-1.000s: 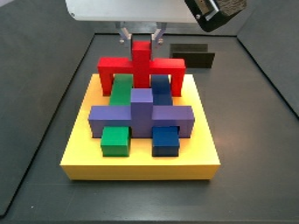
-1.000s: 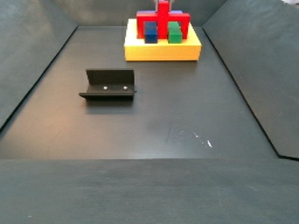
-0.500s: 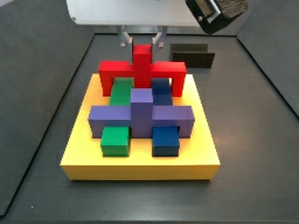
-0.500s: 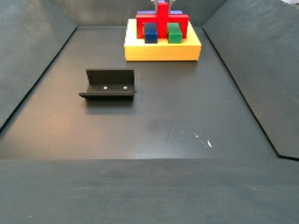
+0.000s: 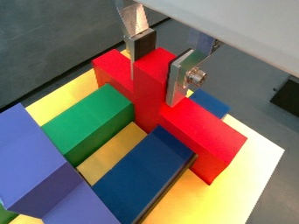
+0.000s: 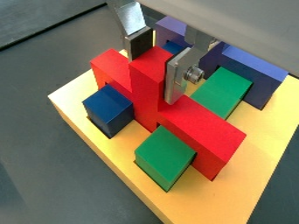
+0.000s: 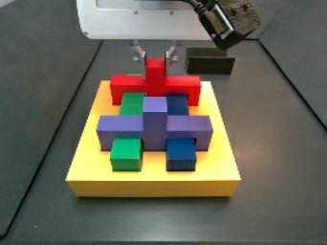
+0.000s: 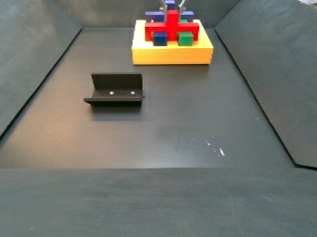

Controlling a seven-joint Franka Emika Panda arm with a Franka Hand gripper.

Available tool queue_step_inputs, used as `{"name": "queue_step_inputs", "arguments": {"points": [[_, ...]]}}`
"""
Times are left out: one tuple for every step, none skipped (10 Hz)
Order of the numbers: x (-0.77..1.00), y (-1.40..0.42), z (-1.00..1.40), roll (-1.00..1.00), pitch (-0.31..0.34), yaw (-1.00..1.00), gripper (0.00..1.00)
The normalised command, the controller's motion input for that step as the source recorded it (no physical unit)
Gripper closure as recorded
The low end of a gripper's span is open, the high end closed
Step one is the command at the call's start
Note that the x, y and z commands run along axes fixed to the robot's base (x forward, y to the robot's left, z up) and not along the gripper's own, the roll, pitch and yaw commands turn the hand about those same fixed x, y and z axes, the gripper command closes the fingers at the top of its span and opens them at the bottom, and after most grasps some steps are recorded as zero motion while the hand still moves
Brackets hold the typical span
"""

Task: Pick up the red object. Move up. Move to above the board. Insert the red object.
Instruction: Insert the red object.

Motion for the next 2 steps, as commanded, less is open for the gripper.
{"name": "queue_step_inputs", "arguments": {"points": [[0.0,0.0,-0.05,-0.02,0.0,0.0,1.0],[0.0,0.0,0.0,0.0,0.0,0.0,1.0]]}}
